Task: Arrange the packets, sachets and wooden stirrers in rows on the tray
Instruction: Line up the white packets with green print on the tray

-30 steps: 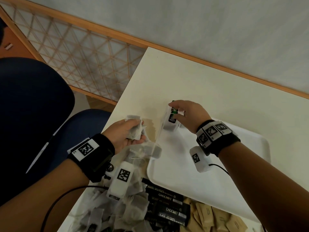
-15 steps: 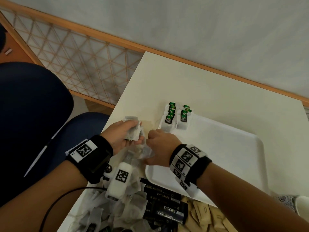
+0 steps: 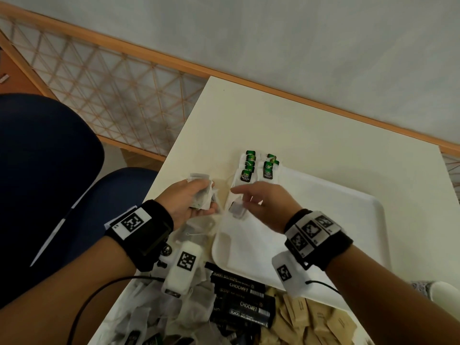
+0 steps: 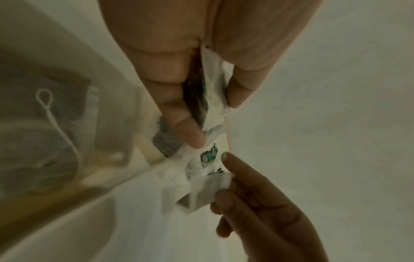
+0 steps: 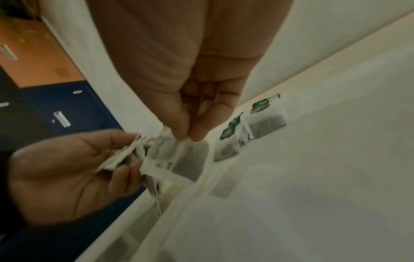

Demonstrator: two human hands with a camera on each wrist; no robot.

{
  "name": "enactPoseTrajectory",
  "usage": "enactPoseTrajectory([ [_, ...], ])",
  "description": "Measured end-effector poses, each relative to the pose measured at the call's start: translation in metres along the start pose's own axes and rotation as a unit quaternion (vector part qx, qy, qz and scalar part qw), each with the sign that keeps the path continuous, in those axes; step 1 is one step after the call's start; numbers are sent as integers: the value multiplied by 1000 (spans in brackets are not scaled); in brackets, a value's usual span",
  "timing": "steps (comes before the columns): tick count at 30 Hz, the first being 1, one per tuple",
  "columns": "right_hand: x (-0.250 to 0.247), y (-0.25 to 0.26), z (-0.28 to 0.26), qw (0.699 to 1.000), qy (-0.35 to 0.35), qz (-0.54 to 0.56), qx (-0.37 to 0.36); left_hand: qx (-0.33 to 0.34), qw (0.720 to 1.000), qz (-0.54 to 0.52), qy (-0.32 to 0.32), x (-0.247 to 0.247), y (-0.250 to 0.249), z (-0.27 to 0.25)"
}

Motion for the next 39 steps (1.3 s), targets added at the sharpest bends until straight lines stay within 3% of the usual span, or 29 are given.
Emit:
enactPoseTrajectory([
  [4, -19, 0, -1, 988, -84, 132, 11, -4, 1000, 13, 8, 12, 3, 3],
  [10, -16, 8, 9, 942, -137, 305, 36, 7, 998, 38, 58, 33, 7, 2],
  [16, -10, 8, 9, 923, -160, 345, 56, 17, 998, -4, 54, 33, 7, 2],
  [19, -2, 14, 8, 906, -129, 402, 45, 20, 999, 4, 44, 33, 8, 3],
  [23, -10, 0, 4, 924, -150, 345, 64, 9, 999, -15, 33, 26, 10, 8],
  [26, -31, -23, -2, 954, -172, 227, 91, 7, 1000, 7, 14, 19, 8, 9],
  [30, -41, -45, -3, 988, -87, 73, 105, -6, 1000, -3, 19, 16, 2, 6],
  [35, -41, -61, -1, 993, -19, 43, 106, -10, 998, -49, 22, 11, -4, 4],
  [39, -40, -67, 10, 995, 14, 25, 100, -12, 1000, -13, 23, 12, -4, 6],
])
Point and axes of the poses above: each hand's wrist, its own z-axis towards the middle knuckle, its own x-axis out of the palm, y = z × x, the point moved 9 cm from there along z, towards the middle knuckle, and after that the axes turned 12 degrees about -x, right-handed, at the moved point
